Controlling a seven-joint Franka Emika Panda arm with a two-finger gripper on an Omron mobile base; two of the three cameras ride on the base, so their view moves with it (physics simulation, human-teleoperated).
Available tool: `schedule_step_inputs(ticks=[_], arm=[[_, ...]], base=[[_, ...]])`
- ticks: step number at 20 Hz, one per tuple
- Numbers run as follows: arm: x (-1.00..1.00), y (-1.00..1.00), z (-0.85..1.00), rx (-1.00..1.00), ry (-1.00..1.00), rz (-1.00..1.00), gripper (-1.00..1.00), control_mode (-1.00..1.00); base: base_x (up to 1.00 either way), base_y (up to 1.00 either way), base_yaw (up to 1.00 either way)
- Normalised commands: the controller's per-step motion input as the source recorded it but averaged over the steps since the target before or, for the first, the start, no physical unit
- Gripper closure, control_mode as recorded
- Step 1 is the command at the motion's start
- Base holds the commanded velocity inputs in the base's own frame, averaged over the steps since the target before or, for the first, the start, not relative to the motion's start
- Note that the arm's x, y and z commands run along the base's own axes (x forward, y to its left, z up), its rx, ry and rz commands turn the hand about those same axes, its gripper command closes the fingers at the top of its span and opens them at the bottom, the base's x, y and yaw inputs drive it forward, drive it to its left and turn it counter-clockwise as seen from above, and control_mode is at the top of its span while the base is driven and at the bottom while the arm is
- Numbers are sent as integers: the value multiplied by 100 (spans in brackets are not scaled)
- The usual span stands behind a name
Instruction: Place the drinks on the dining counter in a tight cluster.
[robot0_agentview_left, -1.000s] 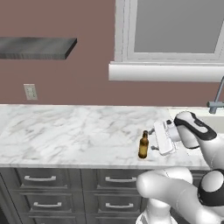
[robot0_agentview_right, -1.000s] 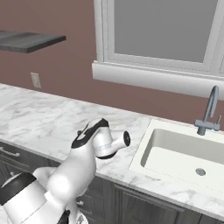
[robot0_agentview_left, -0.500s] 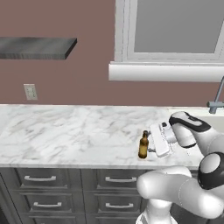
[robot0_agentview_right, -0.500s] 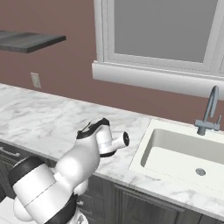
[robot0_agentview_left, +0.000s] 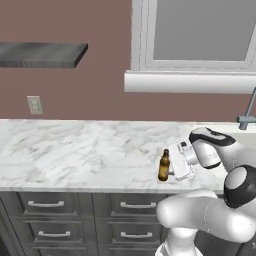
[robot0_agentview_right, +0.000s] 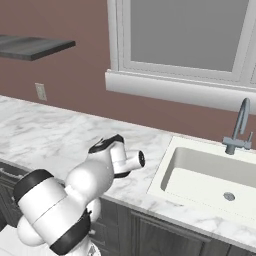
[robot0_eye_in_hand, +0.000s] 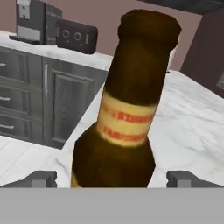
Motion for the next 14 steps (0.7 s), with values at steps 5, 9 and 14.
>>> schedule_step_inputs(ticks=[5,9,14], arm=[[6,19,-7,5,19,0,-100,-100],[-1,-1,3,1,12,-2,100,-100],[-15,-27,15,5,4,-8,100,-100]], base=[[0,0,0],[0,0,0],[0,0,0]])
